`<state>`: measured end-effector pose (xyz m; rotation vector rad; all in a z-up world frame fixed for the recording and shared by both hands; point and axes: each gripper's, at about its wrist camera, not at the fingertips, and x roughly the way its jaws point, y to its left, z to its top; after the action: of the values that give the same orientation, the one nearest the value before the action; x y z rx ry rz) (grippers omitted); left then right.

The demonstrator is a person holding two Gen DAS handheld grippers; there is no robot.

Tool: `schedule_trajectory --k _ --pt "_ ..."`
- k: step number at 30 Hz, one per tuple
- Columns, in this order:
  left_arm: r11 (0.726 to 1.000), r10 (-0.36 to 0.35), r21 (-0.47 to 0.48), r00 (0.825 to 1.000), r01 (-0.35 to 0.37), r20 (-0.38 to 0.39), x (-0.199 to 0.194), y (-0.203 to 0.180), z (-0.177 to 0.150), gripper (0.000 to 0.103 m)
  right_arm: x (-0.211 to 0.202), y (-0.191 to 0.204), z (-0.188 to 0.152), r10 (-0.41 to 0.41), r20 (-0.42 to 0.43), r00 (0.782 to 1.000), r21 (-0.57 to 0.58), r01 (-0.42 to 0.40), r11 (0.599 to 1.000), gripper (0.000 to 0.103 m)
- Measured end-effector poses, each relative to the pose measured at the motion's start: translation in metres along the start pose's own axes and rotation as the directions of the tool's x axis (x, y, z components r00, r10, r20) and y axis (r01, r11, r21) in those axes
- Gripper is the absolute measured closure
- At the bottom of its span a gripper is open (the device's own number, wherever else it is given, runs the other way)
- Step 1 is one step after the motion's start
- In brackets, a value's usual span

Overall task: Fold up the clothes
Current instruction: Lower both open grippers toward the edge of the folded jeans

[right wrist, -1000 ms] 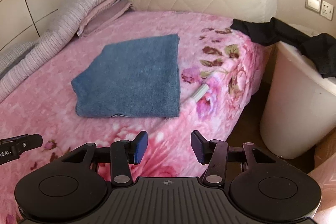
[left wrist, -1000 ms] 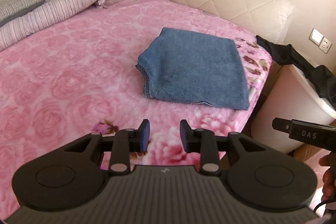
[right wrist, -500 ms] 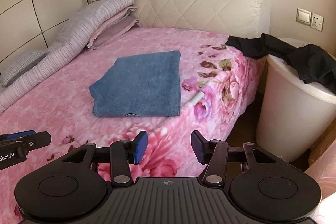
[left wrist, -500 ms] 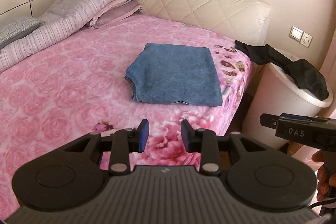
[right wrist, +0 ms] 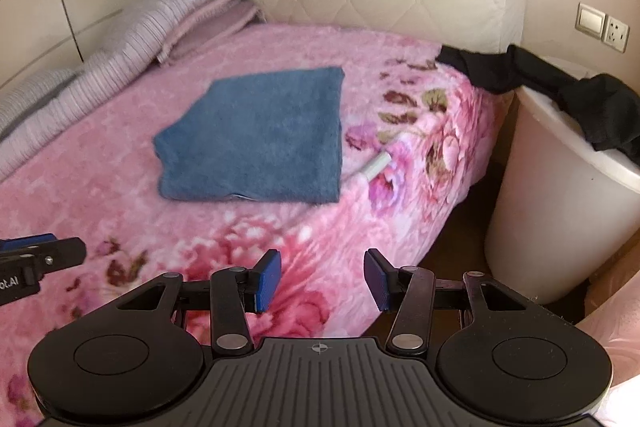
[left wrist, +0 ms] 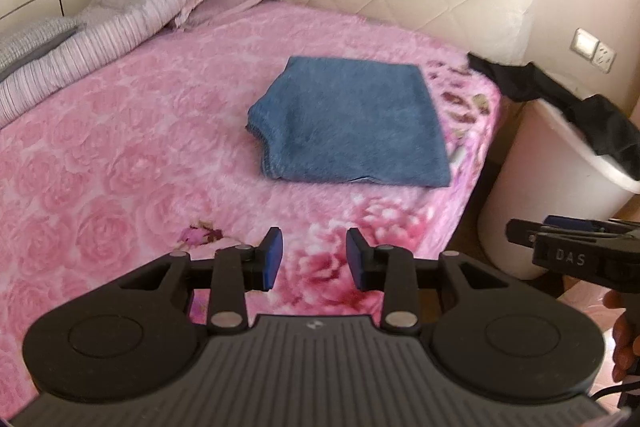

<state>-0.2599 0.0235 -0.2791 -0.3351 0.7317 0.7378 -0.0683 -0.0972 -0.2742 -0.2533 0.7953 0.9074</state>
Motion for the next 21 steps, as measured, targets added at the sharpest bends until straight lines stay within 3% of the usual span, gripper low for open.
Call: schedule_trajectory --k 6,15,18,21 --pt "0.999 0.036 0.004 0.998 -0.035 -0.059 0.05 0.011 0.016 0.072 0.047 -0.006 0.013 -0.022 -0.052 0.998 0.018 0.023 1.0 0.053" --pt "0.998 0.056 0.011 0.996 -0.055 -0.068 0.094 0.023 0.04 0.072 0.089 0.0 0.036 -0.011 -0.06 0.998 -0.008 0.011 1.0 0.053" --pt "1.0 0.011 0.004 1.0 -0.011 -0.026 0.105 0.03 0.051 0.073 0.1 -0.006 0.05 -0.013 -0.026 1.0 -0.004 0.012 1.0 0.053" --pt "0.996 -0.084 -0.005 0.996 0.084 0.031 0.121 0.043 0.07 0.073 0.115 -0.017 0.074 -0.004 0.046 0.999 0.006 0.004 1.0 0.053"
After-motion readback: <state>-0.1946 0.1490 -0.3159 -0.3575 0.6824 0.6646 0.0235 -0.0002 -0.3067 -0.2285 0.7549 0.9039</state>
